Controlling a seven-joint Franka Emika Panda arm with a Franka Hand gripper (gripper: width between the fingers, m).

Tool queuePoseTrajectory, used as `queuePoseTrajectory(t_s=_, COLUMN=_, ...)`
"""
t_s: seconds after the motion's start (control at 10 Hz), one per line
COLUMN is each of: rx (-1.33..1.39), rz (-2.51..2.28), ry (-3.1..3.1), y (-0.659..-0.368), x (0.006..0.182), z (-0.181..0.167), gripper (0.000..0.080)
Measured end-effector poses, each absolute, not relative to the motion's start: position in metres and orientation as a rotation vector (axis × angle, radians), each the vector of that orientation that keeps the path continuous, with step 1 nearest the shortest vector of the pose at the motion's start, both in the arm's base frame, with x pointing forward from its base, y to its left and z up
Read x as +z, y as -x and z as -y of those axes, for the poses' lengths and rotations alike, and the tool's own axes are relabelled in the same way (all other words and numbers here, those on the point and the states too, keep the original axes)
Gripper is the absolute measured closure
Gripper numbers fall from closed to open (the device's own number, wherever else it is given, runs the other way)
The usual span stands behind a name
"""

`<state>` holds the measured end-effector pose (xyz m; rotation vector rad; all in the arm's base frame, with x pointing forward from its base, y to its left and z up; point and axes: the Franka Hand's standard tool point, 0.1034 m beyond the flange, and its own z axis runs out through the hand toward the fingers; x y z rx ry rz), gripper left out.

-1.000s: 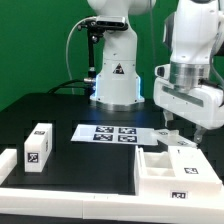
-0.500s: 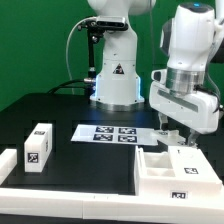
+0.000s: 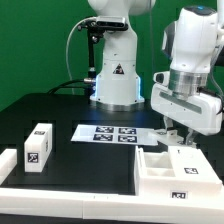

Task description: Assemble cabinet

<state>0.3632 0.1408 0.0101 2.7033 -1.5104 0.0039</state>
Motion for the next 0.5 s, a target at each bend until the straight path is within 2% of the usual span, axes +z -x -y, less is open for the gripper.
queuePoseTrajectory(t_s=0.2, rx=0.003, rz=1.51, ry=-2.702, y=-0.3629, x=0.0097, z=-0.1405, gripper=0.0586)
queuePoseTrajectory(t_s=0.3, rx=0.003, rz=1.51, ry=-2.702, y=-0.3629, x=0.0096, z=-0.1404, gripper=0.0729)
queuePoseTrajectory(t_s=0.5, rx=0.019, rz=1.512, ry=-2.71, y=-0.3659, x=0.0117, z=-0.1413, gripper=0.0731)
